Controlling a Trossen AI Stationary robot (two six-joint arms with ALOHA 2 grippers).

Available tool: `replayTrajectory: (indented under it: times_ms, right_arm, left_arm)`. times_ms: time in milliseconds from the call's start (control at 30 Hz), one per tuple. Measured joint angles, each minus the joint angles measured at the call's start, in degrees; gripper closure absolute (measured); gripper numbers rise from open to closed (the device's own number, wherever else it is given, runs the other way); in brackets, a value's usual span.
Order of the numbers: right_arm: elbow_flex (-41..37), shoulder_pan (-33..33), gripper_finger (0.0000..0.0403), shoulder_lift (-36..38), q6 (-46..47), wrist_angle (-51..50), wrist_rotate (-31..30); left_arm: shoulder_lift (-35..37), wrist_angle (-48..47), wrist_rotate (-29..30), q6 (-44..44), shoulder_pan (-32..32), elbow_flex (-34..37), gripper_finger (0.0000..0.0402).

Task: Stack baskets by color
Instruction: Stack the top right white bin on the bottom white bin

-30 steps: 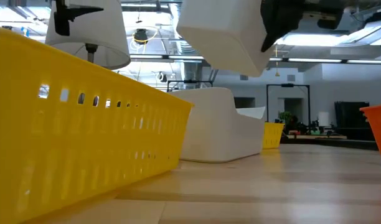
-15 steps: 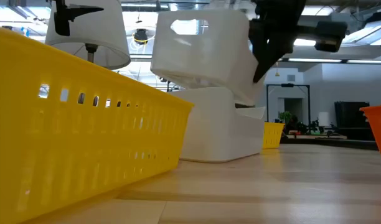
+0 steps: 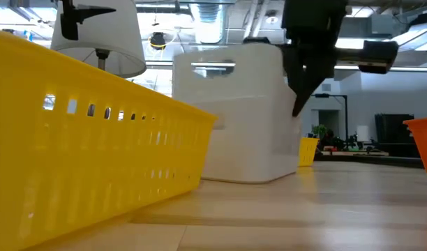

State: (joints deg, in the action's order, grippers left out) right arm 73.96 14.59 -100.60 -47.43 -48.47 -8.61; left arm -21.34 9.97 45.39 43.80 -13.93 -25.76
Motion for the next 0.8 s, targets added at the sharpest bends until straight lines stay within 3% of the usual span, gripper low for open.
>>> replayTrajectory:
  times_ms: [167, 333, 800]
  right_arm:
    - [0.02, -0.48, 0.0402, -1.06, 0.04, -0.99, 0.42]
    - [0.02, -1.12, 0.0391, -0.96, 0.89, -0.82, 5.35]
    - [0.02, -2.86, 0.0282, -0.33, 6.11, 0.43, 7.28]
  left_arm:
    - [0.0, 0.0, 0.2, 0.05, -0.01, 0.0, 0.0152]
    - [0.0, 0.0, 0.33, 0.05, -0.01, 0.0, 0.0152]
    - [0.0, -0.04, 0.3, 0.01, -0.02, 0.0, 0.0152]
